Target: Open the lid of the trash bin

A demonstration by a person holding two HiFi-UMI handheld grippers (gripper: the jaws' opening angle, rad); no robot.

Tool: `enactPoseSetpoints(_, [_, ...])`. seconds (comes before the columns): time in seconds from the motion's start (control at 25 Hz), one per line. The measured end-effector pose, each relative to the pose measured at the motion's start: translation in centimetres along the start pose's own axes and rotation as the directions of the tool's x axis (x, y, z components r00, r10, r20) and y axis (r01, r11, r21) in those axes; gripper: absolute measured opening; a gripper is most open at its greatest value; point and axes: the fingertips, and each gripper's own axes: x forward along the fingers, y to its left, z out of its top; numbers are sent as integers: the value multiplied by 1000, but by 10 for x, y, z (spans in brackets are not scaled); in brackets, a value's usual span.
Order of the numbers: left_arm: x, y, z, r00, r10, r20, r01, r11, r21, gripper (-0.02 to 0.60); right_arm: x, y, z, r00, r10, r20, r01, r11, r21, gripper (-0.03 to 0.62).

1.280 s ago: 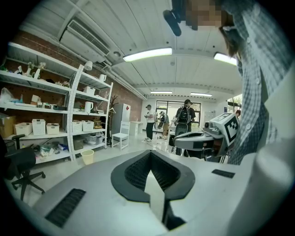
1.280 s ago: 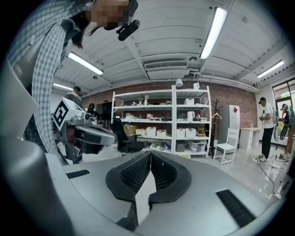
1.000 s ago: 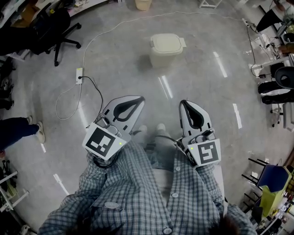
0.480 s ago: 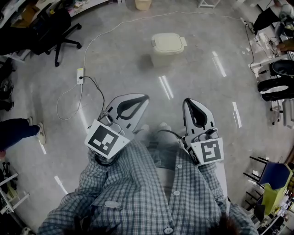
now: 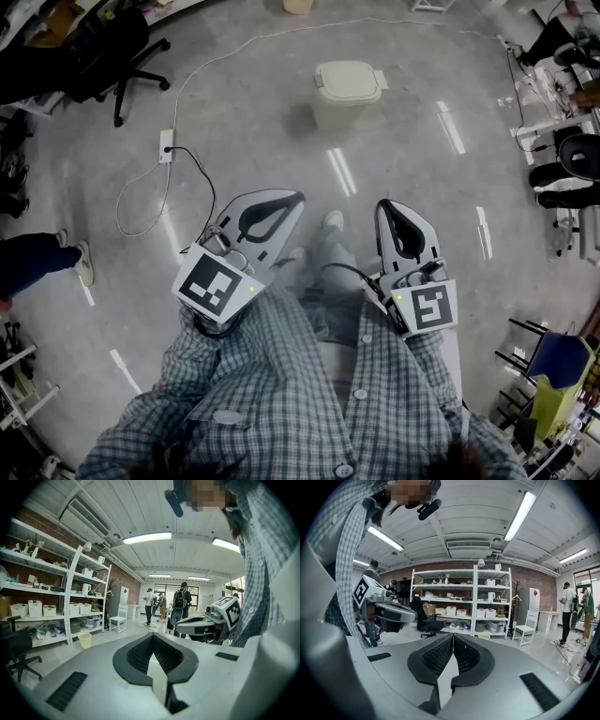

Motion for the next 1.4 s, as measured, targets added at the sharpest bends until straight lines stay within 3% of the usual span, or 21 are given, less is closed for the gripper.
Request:
enactPoseSetpoints(0.36, [14,13,-1,999,39,-10,-39,999,-25,6,13,-24,-2,1000,7,0,-7,1000,-1,20])
enactPoseSetpoints(0.52, [25,18,1,998,59,-12,-59,998,-27,6,19,-37,-12,999,20,-47,-20,1000,5,20])
enactPoseSetpoints(1.4, [90,56,19,991,130,-37,-132,990,-55,6,78,-104,2,994,107,-16,-107,994,13,20])
